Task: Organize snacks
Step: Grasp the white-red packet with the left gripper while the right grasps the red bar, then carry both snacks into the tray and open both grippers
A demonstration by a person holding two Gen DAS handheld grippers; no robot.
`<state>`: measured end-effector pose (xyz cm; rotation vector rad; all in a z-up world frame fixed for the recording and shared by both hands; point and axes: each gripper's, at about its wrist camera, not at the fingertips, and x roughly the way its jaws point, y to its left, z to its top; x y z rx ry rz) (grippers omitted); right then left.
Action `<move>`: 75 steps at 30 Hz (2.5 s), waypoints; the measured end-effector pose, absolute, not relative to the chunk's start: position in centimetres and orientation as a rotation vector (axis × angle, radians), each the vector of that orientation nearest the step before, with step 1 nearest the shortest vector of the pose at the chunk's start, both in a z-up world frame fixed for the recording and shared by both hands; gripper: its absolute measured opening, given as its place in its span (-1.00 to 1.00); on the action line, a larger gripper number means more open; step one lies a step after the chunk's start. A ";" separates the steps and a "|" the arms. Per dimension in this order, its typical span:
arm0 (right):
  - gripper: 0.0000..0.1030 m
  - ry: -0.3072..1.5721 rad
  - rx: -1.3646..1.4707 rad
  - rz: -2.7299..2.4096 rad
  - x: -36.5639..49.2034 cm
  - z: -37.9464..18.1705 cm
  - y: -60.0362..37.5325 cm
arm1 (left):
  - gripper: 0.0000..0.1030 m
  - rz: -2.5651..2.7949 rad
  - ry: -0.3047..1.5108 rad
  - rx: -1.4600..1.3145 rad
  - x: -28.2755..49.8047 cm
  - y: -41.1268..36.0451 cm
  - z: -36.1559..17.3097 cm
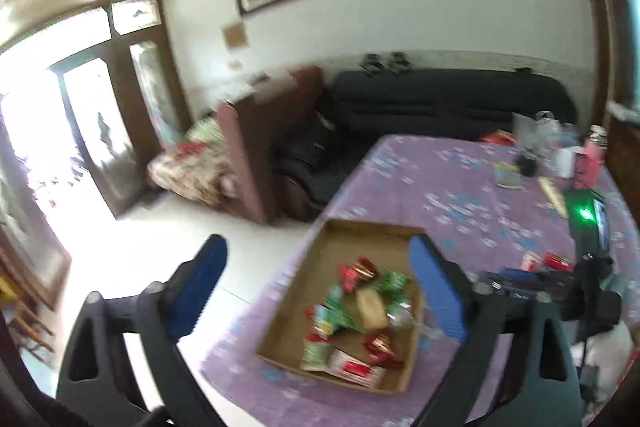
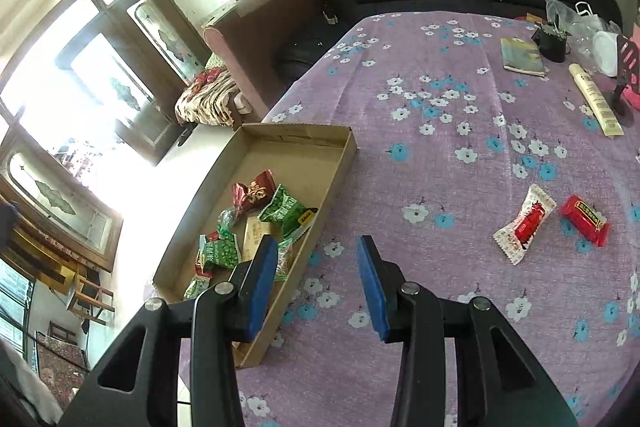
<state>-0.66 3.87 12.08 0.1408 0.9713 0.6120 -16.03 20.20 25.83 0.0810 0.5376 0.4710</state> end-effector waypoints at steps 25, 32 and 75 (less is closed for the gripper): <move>-0.19 1.085 0.219 0.294 8.1 6.8 -15.9 | 0.59 0.073 0.964 -0.232 -8.5 15.0 13.4; -0.17 1.078 0.063 0.325 10.3 5.0 -13.5 | 0.59 -0.001 0.999 -0.174 -7.0 12.3 12.1; -0.66 1.140 0.159 0.308 3.2 4.4 -17.1 | -0.50 -0.224 1.091 0.025 7.6 2.8 4.6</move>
